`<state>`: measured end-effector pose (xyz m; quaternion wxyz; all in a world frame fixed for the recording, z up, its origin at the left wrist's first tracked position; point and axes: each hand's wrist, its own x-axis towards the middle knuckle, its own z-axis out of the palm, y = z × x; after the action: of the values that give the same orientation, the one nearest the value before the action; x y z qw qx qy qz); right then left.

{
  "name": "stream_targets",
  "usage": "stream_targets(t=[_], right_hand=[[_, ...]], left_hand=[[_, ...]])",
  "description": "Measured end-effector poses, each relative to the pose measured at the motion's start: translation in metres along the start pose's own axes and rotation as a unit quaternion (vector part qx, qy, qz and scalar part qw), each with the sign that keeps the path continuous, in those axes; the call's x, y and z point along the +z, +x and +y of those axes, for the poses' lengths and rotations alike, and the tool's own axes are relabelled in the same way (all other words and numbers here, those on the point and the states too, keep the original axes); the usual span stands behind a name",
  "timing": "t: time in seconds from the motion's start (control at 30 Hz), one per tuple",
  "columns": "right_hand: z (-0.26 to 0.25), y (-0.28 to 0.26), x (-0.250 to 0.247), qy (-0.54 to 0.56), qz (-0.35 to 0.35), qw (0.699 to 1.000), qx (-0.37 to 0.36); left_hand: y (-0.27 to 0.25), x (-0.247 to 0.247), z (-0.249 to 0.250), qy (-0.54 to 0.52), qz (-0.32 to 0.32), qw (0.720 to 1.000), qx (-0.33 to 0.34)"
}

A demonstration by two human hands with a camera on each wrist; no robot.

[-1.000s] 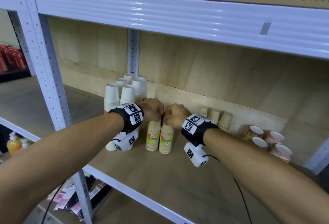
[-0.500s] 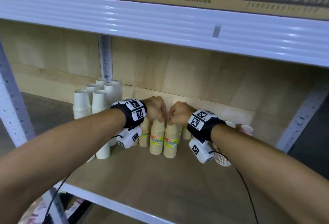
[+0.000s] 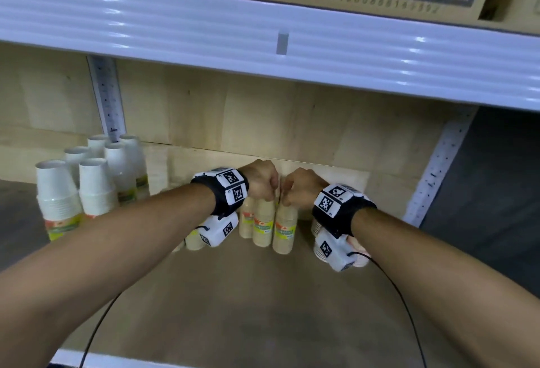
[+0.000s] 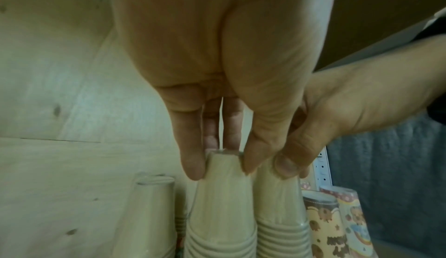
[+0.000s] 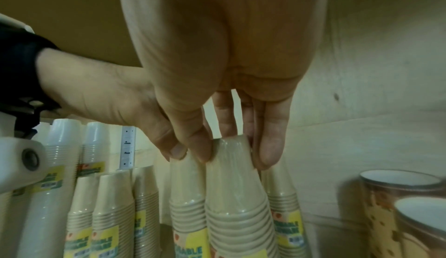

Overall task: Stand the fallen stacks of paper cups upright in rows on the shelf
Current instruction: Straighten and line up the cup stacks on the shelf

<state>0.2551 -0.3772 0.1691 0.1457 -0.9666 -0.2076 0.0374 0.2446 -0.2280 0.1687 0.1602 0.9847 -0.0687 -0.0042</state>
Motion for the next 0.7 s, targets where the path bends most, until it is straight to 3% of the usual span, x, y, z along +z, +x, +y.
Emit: stream_targets(t=[0.7], right_hand=[[0.036, 0.049, 0.020, 0.019, 0.021, 0.999, 0.014]], left_hand=[[0.048, 0.016, 0.001, 0.027, -0.019, 0.999, 0.021]])
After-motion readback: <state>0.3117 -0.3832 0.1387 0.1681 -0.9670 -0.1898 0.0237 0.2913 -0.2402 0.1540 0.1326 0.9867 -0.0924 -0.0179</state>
